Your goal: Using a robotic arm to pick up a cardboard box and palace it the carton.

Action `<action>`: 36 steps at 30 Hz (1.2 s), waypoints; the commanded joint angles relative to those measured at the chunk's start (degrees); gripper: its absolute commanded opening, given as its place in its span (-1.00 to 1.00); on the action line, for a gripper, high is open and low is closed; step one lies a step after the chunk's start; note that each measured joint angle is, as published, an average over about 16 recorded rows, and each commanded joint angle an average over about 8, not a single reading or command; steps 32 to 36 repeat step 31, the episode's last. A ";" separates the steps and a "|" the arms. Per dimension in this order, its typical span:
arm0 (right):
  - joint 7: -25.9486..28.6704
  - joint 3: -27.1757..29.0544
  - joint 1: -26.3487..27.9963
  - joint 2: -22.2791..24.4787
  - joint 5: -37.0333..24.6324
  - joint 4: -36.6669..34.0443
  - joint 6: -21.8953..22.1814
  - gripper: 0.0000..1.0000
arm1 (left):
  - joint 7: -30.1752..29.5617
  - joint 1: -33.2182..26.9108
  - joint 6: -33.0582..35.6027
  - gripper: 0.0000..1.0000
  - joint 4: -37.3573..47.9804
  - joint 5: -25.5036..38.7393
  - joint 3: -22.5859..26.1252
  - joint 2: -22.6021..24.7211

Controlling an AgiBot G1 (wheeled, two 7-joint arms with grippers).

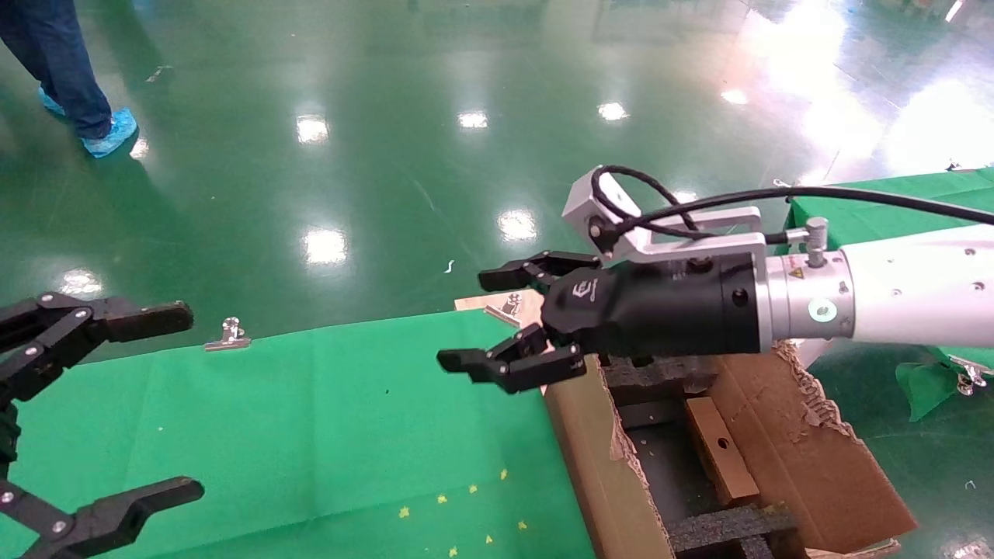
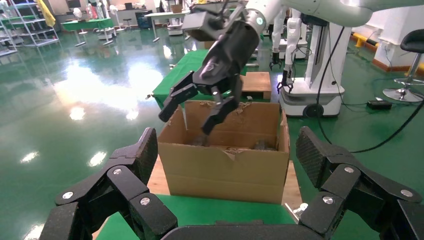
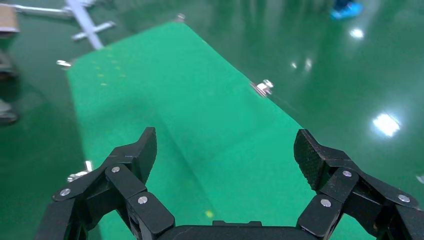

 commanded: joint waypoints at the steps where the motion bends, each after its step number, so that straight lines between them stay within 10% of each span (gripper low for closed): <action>1: -2.41 2.12 -1.58 -0.30 1.69 -0.17 -1.66 0.42 | 0.00 0.00 0.00 1.00 0.00 0.00 0.00 0.00; 5: -7.23 6.38 -4.74 -0.90 5.07 -0.52 -4.98 0.38 | 0.01 0.00 0.00 1.00 0.00 -0.01 0.01 0.00; 10: -13.33 11.77 -8.74 -1.67 9.35 -0.95 -9.18 1.00 | 0.01 0.00 -0.01 1.00 0.00 -0.01 0.02 -0.01; 21: -24.29 21.81 -16.17 -3.08 17.34 -1.76 -16.97 1.00 | 0.02 0.00 -0.02 1.00 0.01 -0.03 0.03 -0.02; 36: -24.43 22.22 -16.53 -3.21 17.83 -1.83 -17.35 1.00 | 0.02 0.00 -0.03 1.00 0.02 -0.03 0.03 -0.02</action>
